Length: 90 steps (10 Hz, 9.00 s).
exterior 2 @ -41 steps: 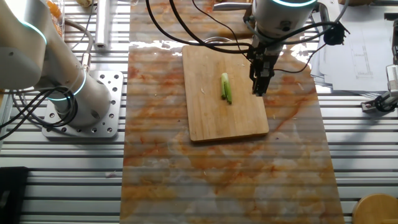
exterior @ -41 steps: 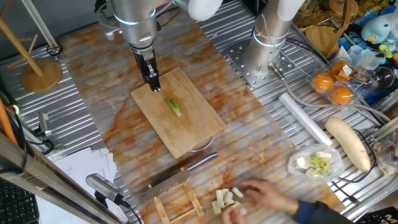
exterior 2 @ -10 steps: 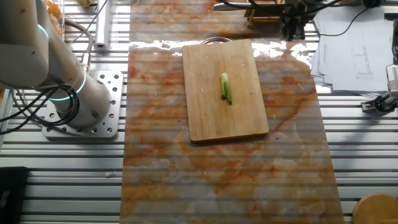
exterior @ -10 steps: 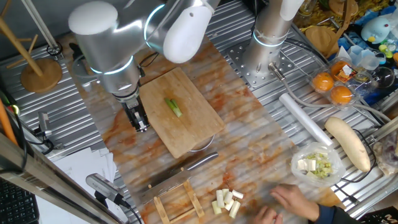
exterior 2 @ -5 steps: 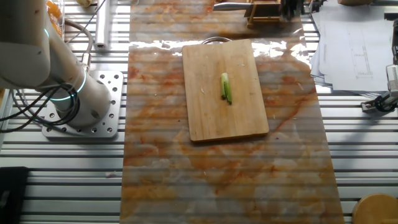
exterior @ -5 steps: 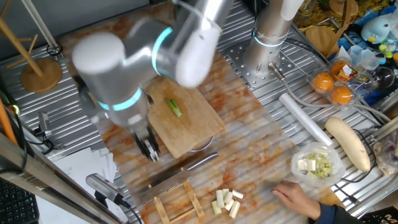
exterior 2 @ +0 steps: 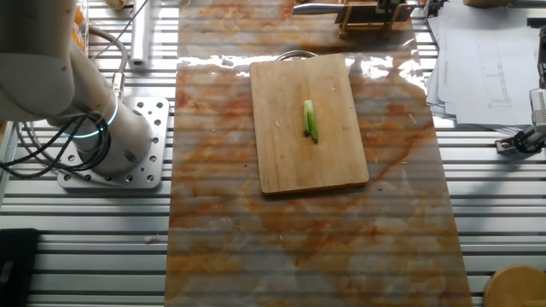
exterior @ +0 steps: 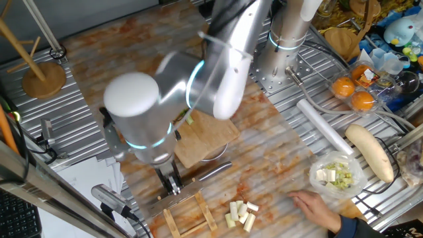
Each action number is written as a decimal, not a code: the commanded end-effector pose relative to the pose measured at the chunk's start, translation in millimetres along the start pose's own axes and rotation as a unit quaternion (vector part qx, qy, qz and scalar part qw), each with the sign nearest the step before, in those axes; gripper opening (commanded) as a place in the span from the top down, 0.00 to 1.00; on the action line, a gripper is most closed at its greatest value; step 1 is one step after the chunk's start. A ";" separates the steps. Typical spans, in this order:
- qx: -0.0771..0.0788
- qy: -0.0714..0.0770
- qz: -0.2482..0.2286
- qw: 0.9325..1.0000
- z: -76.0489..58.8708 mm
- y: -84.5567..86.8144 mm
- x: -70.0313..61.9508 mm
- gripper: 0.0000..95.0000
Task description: Chop the scallions
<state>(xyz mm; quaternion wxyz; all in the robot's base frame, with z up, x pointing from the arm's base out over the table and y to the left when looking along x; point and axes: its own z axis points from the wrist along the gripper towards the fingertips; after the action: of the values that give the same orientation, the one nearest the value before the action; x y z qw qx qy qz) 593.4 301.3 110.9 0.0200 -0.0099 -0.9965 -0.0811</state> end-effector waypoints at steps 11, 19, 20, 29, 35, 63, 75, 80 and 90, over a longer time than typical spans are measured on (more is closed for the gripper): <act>0.007 -0.006 -0.021 1.000 43.0 2.9 1.5 0.80; 0.008 -0.008 -0.032 0.999 66.0 1.6 1.9 0.80; 0.009 -0.008 -0.032 0.999 68.1 1.4 2.0 0.80; 0.013 -0.012 -0.036 0.999 76.3 0.7 2.6 0.80; 0.006 -0.018 -0.025 0.999 76.3 0.7 2.6 1.00; 0.059 0.026 -0.019 0.998 -77.7 -162.1 66.4 1.00; 0.059 0.010 -0.044 0.997 -44.5 -218.0 95.4 1.00; 0.063 0.012 -0.046 0.997 -13.8 -232.1 117.5 1.00; 0.068 0.007 -0.045 0.997 15.2 -226.2 140.1 1.00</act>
<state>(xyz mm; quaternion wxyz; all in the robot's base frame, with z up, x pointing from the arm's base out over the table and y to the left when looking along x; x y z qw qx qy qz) 447.0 83.9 64.2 0.0246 0.0371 -0.9989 -0.0127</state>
